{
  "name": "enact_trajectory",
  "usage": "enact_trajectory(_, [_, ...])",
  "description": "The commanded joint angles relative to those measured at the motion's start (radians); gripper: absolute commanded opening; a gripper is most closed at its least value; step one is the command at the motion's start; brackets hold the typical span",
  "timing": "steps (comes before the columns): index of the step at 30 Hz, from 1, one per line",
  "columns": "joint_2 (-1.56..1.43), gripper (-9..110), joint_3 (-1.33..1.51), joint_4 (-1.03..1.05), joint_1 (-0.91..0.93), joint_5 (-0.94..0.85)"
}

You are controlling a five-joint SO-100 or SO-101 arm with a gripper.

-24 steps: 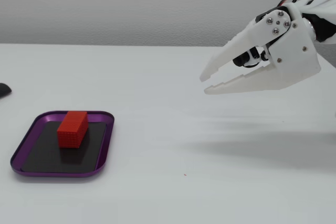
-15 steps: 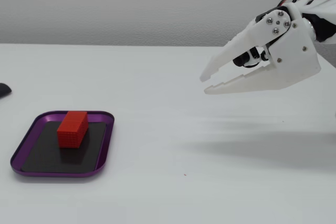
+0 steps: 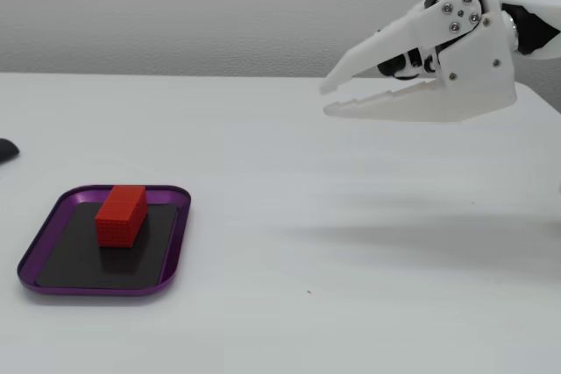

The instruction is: Remove the cube from the box.

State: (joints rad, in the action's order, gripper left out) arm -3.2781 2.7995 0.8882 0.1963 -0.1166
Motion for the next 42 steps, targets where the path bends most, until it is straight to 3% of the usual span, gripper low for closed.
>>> enact_trajectory(1, [0.021, 1, -0.137, -0.026, -0.005, -0.092])
enact_trajectory(5, [0.267, 2, -0.356, 0.014, -0.021, -0.097])
enact_trajectory(10, [0.782, 9, -0.67, 0.04, -0.028, -0.087])
enact_trajectory(24, [1.904, 28, -1.687, 0.382, -0.028, -0.084])
enact_trajectory(31, [2.195, 28, -1.934, 0.445, -0.028, -0.084])
enact_trajectory(42, [2.315, 28, -1.96, 0.451, -0.052, -0.084])
